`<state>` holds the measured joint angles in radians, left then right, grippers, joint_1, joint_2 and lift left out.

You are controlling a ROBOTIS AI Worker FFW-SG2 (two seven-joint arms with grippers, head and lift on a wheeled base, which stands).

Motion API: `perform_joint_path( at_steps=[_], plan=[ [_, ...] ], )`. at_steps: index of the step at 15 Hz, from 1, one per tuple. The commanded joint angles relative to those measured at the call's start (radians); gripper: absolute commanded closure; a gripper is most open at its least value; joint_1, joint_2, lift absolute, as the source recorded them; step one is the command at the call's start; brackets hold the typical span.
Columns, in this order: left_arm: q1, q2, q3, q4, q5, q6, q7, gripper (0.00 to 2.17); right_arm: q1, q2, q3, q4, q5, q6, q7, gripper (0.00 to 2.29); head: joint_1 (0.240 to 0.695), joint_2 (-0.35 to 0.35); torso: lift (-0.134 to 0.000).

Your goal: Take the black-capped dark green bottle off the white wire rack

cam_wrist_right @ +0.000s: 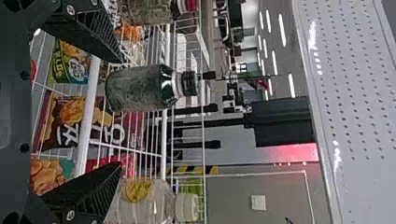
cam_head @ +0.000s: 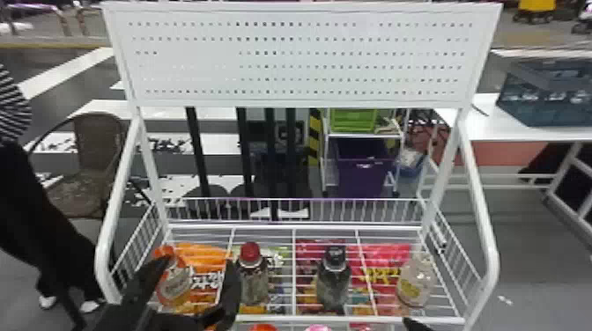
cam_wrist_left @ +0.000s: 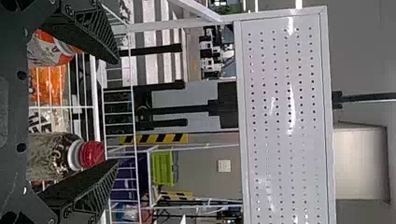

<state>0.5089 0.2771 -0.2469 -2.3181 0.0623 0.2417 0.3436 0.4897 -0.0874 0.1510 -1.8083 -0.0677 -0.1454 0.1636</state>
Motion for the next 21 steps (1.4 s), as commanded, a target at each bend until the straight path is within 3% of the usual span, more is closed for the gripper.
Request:
perform_joint_path(
  at_steps=[1,9,15,20,21],
  plan=[
    [0.002,-0.001,-0.003,0.002,-0.001,0.0,0.0,0.14,-0.089,0.003,0.056,0.09,0.02,0.004,-0.018,0.11,0.499,0.0,0.0],
    [0.014,0.001,-0.005,0.002,-0.002,0.0,0.0,0.14,-0.273,0.032,0.131,0.268,0.071,-0.002,-0.131,0.11,0.499,0.0,0.0],
    [0.013,0.004,0.0,0.011,-0.002,0.0,0.0,0.14,-0.382,0.067,0.147,0.38,0.072,-0.006,-0.134,0.11,0.499,0.0,0.0],
    [0.007,0.002,0.0,0.032,-0.001,-0.003,0.0,0.14,-0.415,0.071,0.148,0.408,0.074,-0.002,-0.136,0.12,0.499,0.0,0.0],
    [0.003,0.002,0.0,0.032,-0.001,-0.003,0.0,0.14,-0.415,0.067,0.148,0.408,0.072,0.01,-0.136,0.27,0.499,0.0,0.0]
  ],
)
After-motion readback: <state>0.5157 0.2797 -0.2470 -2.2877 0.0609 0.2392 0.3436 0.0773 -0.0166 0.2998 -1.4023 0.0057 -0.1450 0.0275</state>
